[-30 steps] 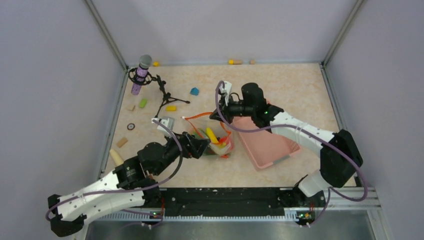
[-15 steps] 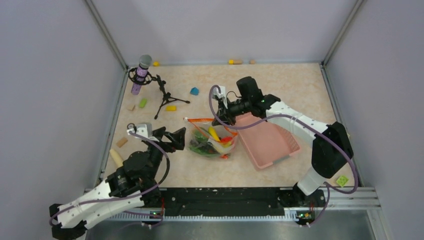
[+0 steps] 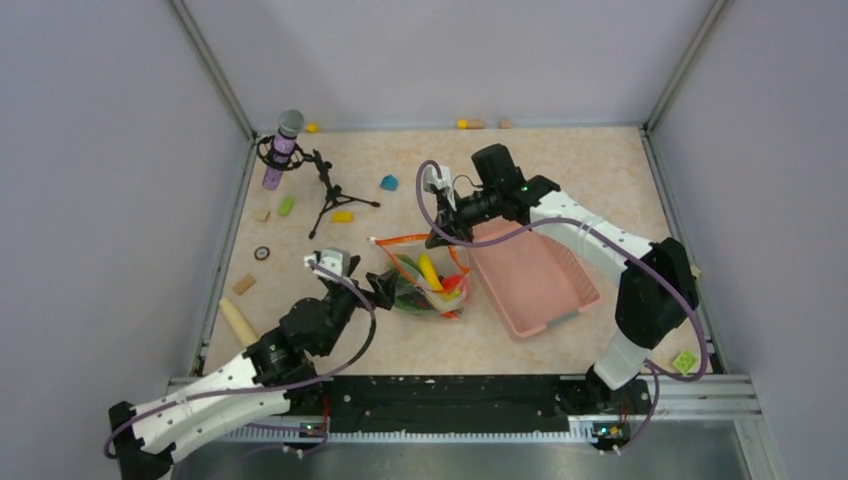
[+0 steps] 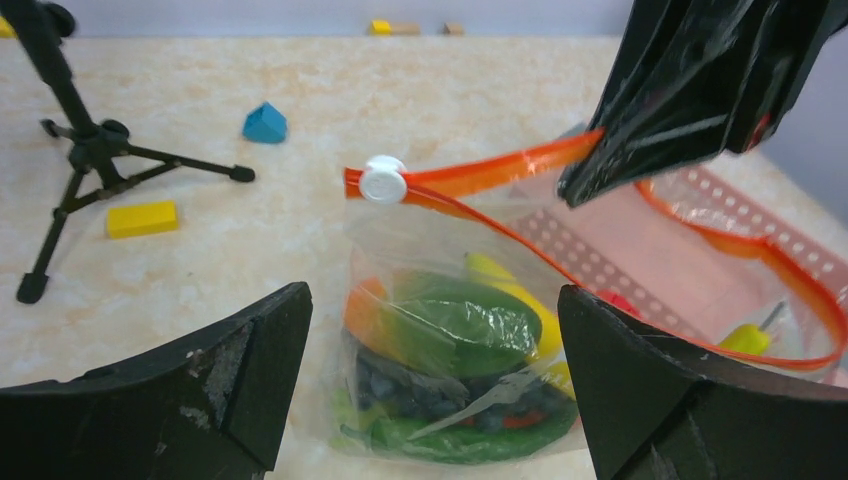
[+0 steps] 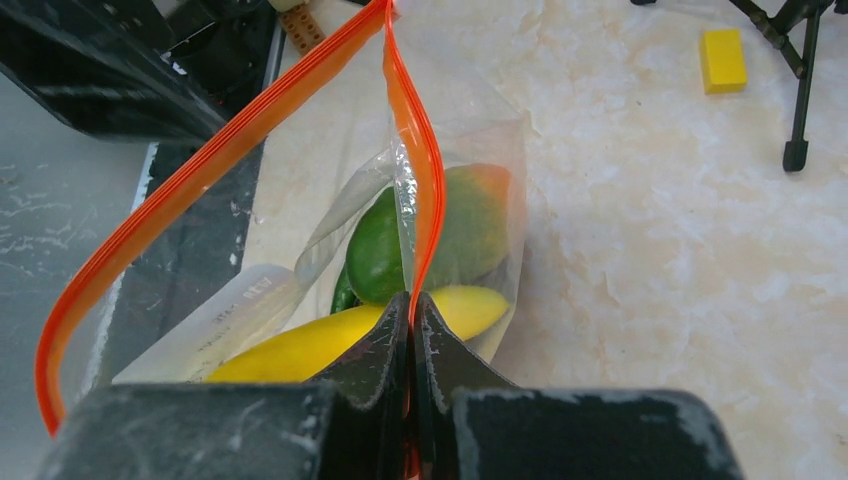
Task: Place the food in the zip-top bag and seal the zipper
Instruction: Adjust the zipper food storage bag at the center of the board.
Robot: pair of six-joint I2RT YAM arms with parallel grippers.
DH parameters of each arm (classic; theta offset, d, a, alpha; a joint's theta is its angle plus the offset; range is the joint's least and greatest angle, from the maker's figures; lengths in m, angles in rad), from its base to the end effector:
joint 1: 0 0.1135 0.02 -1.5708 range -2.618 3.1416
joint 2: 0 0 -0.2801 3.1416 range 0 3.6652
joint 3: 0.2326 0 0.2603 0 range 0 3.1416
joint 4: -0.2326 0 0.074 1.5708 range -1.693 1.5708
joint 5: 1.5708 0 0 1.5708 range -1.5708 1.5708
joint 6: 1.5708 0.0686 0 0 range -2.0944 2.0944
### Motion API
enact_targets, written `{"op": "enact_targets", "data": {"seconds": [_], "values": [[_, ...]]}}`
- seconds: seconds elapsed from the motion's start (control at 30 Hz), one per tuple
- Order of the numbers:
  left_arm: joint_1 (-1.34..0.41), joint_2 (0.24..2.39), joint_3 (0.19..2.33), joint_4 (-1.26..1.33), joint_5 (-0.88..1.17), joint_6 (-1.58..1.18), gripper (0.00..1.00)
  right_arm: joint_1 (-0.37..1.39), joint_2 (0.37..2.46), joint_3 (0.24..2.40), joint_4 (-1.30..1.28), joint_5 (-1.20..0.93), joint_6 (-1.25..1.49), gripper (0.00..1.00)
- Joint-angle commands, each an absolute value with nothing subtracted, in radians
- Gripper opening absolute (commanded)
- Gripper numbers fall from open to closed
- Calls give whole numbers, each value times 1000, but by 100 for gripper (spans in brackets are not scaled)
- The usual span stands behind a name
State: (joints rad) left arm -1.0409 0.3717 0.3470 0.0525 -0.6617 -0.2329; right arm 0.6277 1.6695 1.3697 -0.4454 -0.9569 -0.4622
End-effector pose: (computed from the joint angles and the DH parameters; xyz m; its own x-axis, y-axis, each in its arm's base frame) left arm 0.1080 -0.1010 0.2725 -0.0718 -0.2377 -0.9687 0.3636 0.8981 -0.2473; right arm 0.2833 0.2749 0.2978 -0.1236 -0.4070 -0.9050 -0.9828 -0.0760 0.1684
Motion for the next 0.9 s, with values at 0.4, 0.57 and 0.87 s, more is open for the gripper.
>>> {"op": "enact_targets", "data": {"seconds": [0.4,0.57,0.87], "values": [[-761,739,305,440,61,-363,98,615,1855,1681,-636,-1067,-575,0],[-761,860,350,495,105,-384,98,616,1935,1793,-683,-1094,-606,1],[-763,882,360,484,61,-423,98,615,1946,1897,-865,-960,-683,52]]}}
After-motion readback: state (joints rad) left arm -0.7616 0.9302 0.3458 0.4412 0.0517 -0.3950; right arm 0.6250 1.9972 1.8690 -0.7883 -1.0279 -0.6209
